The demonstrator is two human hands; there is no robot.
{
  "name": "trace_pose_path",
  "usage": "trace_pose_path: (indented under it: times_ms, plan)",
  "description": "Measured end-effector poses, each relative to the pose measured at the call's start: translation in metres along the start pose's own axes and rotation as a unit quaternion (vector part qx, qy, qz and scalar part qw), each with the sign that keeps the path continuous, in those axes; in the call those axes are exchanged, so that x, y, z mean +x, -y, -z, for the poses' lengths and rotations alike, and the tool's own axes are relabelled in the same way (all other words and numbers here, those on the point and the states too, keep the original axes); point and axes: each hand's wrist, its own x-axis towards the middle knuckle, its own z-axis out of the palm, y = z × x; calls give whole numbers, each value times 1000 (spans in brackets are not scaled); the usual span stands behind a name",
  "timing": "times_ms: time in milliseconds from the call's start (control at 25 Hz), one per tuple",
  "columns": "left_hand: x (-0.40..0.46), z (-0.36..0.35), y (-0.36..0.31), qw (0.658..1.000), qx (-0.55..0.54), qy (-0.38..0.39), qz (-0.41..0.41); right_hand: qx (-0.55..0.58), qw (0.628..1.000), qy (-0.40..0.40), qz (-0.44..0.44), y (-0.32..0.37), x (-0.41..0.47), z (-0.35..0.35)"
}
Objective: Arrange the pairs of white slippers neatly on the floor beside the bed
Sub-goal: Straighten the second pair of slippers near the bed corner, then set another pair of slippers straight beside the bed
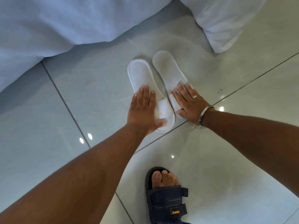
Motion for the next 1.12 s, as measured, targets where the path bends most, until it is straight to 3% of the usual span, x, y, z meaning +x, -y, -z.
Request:
trace_pose_path:
  times_ms: [520, 720, 920, 1000, 1120]
  plan:
    - [2, -3, 1, 1000, 20, 8, -4, -33, 999, -11, 5, -4, -10, 7]
    - [-27, 10, 29, 999, -4, -49, -13, -43, 998, -28, 31, -9, -27, 41]
    - [-136, 7, 146, 996, 24, -78, -47, -34, 979, -86, 180, 110, 6, 82]
    - [-235, 4, 232, 995, 76, -70, 7, -47, 946, -104, 302, 210, 33, 107]
    - [-384, -1, 348, 986, 131, -29, 101, -45, 913, -106, 391, 355, 56, 130]
